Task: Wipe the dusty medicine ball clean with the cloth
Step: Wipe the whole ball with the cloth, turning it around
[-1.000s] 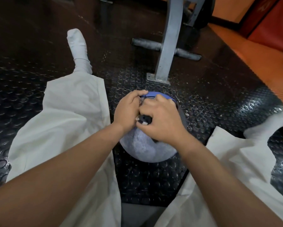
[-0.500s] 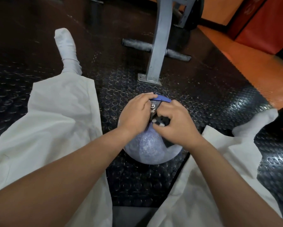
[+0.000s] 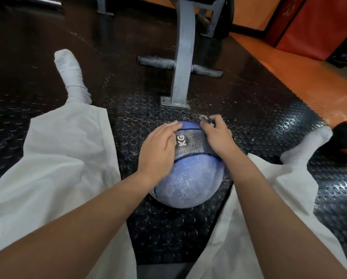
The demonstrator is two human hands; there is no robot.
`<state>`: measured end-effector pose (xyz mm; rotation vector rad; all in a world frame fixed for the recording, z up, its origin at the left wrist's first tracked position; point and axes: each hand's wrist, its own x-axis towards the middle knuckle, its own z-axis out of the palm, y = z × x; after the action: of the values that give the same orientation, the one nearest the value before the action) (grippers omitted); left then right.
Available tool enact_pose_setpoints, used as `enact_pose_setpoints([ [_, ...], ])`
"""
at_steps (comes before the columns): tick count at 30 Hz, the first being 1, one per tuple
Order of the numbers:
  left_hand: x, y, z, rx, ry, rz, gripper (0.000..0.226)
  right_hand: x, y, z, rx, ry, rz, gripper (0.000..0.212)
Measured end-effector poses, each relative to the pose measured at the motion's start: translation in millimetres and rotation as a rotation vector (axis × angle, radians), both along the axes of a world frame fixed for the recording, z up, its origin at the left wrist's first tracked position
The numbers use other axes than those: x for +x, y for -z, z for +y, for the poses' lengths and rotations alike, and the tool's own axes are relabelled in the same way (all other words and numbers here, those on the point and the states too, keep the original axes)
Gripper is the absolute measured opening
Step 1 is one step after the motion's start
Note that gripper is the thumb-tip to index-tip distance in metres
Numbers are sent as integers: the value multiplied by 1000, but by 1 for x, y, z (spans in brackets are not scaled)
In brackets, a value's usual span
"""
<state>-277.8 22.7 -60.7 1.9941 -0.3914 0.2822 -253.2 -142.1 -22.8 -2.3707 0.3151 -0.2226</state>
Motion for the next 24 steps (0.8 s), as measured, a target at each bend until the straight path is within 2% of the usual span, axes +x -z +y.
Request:
enact_pose_setpoints([
  [1, -3, 2, -1, -2, 10, -21, 42, 3, 0, -3, 40, 73, 92, 22],
  [3, -6, 5, -3, -10, -5, -50, 43, 6, -4, 3, -33, 145, 164, 35],
  [6, -2, 3, -9, -88, -33, -13, 43, -6, -14, 44, -307, 166, 6, 35],
  [8, 0, 2, -9, -266, -39, 86, 35, -20, -9, 75, -524, 120, -139, 32],
  [10, 3, 4, -5, -406, -82, 171, 31, -27, -6, 87, -619, 55, -233, 31],
  [13, 9, -4, 0, -368, -114, 213, 30, -17, -22, 62, -509, -49, -204, 38],
  [17, 23, -11, 2, -131, -49, 366, 38, -5, -10, 12, -158, 83, -82, 36],
  [19, 19, -12, -8, -92, -63, 345, 40, -4, -4, 3, 2, 142, 21, 34],
  [21, 17, -18, -22, -54, -128, 300, 41, -4, -5, 7, 0, 182, 116, 39],
  [24, 23, -19, -38, 20, -137, 269, 34, -9, -10, 39, -287, 191, 66, 47],
])
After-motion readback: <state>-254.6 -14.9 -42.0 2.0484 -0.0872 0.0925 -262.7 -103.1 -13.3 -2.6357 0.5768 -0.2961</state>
